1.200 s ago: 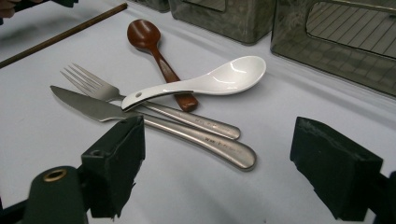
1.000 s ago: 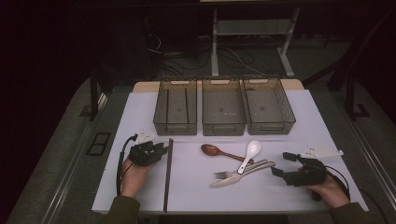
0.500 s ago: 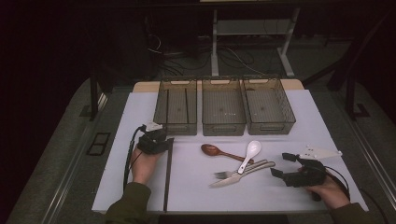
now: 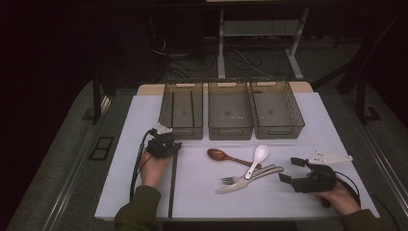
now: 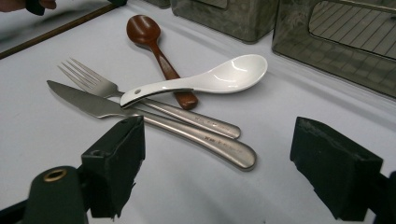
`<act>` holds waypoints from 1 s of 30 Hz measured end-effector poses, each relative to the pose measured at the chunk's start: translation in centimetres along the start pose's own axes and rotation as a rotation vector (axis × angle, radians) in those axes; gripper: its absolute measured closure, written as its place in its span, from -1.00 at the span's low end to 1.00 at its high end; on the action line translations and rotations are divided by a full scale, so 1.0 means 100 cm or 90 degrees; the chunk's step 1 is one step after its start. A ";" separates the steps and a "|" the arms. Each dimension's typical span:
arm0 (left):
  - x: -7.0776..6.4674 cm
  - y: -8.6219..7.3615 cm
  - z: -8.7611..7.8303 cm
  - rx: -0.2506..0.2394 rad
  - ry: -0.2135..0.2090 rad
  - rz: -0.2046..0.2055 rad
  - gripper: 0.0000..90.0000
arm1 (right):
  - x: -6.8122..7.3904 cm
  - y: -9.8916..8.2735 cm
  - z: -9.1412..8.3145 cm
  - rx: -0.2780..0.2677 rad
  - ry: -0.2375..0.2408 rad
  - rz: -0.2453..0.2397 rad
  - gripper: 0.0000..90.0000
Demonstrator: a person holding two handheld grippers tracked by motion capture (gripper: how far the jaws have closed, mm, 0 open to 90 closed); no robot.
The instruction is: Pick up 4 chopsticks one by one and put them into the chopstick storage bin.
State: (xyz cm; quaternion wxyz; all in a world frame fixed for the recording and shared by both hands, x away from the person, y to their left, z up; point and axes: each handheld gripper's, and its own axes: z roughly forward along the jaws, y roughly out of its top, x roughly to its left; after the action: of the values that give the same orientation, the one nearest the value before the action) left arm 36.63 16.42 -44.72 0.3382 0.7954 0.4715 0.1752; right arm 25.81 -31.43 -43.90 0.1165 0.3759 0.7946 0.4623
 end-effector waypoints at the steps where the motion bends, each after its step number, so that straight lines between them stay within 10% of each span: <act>1: 0.000 0.000 0.000 0.000 0.001 -0.001 0.35 | 0.000 0.000 0.000 0.000 0.000 0.001 -0.61; 15: 0.007 0.000 -0.005 -0.009 0.007 -0.022 0.57 | 0.001 0.000 0.000 0.000 0.001 -0.004 -0.61; 30: 0.002 0.000 -0.001 0.011 0.029 0.011 0.66 | 0.001 0.000 0.000 -0.001 0.000 -0.005 -0.61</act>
State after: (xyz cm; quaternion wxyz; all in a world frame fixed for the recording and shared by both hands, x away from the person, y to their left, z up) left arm 36.60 16.61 -44.68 0.3190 0.7980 0.4736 0.1926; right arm 25.77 -31.38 -43.89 0.1189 0.3727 0.7960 0.4620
